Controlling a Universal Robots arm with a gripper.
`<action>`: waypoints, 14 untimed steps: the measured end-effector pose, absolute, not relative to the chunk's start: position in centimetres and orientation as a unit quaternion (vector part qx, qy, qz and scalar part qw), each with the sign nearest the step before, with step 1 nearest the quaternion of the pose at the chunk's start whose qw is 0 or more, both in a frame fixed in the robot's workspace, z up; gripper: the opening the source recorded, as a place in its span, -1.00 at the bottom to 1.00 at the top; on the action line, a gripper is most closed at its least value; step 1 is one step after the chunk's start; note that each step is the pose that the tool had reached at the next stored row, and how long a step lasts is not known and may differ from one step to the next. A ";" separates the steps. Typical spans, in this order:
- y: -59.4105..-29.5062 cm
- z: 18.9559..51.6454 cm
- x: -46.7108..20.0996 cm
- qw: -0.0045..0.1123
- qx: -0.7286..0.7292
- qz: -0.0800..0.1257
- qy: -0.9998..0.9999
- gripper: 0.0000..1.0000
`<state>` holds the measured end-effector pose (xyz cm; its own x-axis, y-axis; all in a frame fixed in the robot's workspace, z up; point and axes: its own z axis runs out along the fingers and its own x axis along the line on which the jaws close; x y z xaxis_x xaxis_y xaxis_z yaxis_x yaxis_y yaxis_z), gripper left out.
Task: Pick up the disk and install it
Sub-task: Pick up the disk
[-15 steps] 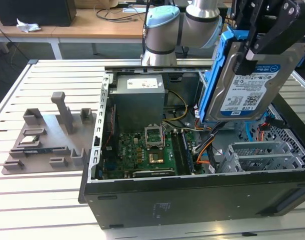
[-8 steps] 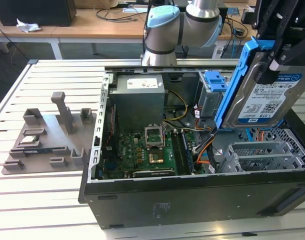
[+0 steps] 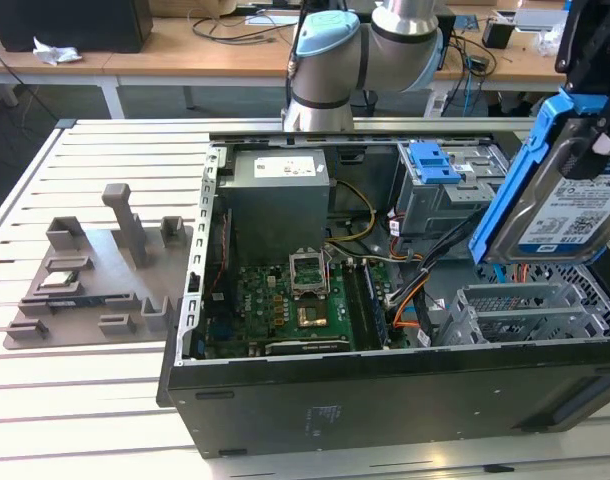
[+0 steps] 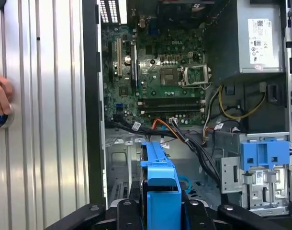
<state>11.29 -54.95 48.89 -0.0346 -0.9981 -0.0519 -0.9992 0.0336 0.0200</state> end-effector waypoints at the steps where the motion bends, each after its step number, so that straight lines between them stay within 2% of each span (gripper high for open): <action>1: -55.2 48.8 11.3 0.012 -0.695 0.025 0.719 -0.26; 3: -56.2 48.2 11.7 0.012 -0.695 0.025 0.719 -0.26; 14: -56.2 46.7 12.3 0.012 -0.695 0.025 0.719 -0.26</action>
<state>12.34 -56.21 46.71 -0.0346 -0.9981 -0.0518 -0.9992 0.0337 0.0199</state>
